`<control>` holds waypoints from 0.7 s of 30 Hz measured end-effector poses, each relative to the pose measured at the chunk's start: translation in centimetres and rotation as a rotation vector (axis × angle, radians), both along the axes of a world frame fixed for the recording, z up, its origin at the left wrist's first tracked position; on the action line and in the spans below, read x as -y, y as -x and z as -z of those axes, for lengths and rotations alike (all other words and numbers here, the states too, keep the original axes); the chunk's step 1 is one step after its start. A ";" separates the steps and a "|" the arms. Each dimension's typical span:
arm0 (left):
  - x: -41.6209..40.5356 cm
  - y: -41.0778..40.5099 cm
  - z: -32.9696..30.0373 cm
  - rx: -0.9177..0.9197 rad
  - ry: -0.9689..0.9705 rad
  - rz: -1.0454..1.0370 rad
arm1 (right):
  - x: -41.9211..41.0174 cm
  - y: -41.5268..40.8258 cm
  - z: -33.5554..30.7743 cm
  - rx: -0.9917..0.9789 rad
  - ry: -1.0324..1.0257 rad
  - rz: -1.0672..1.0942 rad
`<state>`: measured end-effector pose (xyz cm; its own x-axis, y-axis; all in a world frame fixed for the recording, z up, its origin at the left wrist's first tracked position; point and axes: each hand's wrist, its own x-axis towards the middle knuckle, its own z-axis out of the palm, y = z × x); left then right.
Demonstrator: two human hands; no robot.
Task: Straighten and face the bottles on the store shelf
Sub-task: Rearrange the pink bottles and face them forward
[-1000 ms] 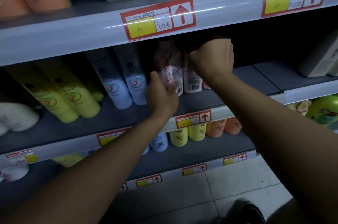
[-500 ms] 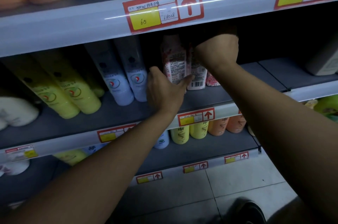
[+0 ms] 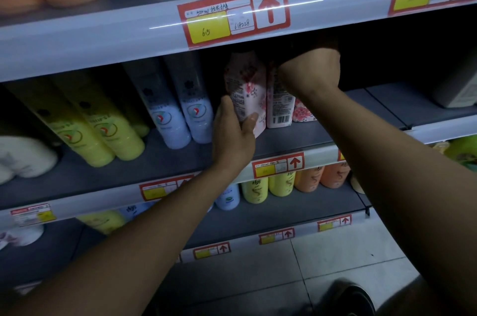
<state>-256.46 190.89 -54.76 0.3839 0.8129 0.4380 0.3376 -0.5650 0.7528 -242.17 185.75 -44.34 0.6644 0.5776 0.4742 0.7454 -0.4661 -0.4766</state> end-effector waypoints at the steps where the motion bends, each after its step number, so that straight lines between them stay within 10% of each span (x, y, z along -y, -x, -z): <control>1: 0.1 -0.3 0.2 -0.017 -0.032 -0.032 | 0.0 0.0 0.1 0.002 0.002 -0.001; 21: 1.0 -2.0 -0.9 -0.013 0.055 -0.265 | -0.3 -0.4 0.7 -0.037 -0.049 -0.035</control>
<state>-254.46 189.85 -53.85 0.1602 0.9083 0.3865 0.4779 -0.4140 0.7748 -241.75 186.01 -45.05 0.6614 0.5776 0.4785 0.7427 -0.4150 -0.5256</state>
